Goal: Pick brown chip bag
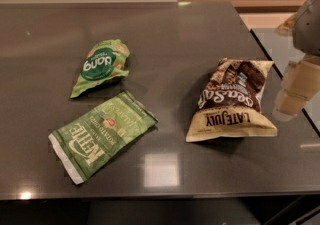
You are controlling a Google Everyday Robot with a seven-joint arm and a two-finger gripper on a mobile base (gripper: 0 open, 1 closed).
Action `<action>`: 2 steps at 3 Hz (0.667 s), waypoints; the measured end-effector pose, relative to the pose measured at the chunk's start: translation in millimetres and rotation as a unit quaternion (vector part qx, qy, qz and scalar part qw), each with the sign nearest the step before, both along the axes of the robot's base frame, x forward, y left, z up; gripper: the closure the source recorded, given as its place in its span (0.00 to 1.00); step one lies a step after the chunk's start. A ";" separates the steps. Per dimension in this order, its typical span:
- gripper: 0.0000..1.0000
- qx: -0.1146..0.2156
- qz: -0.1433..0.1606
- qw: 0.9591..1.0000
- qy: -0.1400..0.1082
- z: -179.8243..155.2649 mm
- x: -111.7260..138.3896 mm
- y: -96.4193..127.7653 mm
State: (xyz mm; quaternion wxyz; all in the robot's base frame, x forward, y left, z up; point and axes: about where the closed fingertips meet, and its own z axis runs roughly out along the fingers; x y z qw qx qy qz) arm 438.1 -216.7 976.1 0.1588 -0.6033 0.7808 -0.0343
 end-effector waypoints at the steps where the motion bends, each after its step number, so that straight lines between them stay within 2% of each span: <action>1: 0.00 0.000 0.000 1.000 0.000 0.0 0.0 0.0; 2: 0.00 -0.001 0.010 1.000 0.011 -4.6 5.5 5.3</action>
Offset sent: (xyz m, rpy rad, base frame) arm 0.0112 0.0104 -0.0158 -0.0080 0.0790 0.0471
